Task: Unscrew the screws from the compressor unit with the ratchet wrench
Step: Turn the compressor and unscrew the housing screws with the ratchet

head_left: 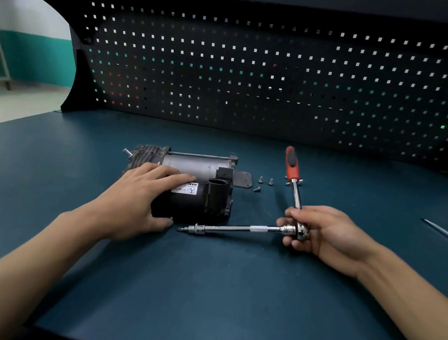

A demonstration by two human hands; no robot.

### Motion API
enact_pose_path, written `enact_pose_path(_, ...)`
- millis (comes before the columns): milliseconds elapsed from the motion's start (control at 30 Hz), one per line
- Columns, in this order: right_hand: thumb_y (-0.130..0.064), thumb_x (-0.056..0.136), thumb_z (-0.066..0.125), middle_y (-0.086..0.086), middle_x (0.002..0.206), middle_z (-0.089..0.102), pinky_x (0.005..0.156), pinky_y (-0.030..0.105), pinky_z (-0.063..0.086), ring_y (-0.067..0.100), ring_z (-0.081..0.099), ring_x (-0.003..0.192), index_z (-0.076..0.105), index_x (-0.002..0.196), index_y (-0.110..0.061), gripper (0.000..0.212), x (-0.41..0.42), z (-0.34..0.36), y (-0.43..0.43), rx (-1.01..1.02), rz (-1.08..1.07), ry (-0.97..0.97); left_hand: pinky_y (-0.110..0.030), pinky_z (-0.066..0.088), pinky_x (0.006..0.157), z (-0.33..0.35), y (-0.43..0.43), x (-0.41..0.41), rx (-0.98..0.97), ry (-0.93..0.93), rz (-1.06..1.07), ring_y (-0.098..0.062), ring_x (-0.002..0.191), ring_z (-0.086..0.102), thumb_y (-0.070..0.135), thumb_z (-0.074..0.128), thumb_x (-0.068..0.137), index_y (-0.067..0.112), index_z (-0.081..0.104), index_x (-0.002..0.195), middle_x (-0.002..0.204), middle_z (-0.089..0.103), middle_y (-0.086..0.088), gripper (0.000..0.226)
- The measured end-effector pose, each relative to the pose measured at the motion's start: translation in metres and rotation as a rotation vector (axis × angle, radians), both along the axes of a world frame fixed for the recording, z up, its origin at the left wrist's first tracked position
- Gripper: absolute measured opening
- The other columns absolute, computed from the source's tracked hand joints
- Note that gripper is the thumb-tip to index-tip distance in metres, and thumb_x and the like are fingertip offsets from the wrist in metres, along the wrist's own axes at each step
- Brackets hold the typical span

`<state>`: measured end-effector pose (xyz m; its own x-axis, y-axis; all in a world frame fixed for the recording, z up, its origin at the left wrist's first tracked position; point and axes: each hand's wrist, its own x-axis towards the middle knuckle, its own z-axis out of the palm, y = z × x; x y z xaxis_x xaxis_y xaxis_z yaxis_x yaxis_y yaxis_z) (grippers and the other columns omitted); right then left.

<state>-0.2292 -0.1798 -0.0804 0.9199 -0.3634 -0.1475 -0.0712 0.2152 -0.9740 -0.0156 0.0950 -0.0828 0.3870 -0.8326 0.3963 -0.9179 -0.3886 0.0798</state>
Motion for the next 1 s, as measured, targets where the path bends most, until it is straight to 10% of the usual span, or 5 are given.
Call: enact_pose_path(1000, -0.015, 0.077, 0.066, 0.011, 0.084, 0.071, 0.053, 0.029, 0.057, 0.029, 0.067, 0.062, 0.06, 0.099, -0.003, 0.026, 0.0044, -0.0084, 0.0059, 0.042, 0.019, -0.082, -0.028, 0.022, 0.109, -0.0096, -0.0033, 0.0028, -0.087, 0.015, -0.02, -0.012, 0.131, 0.032, 0.041, 0.083, 0.076, 0.042, 0.038, 0.147, 0.142, 0.043, 0.019, 0.084)
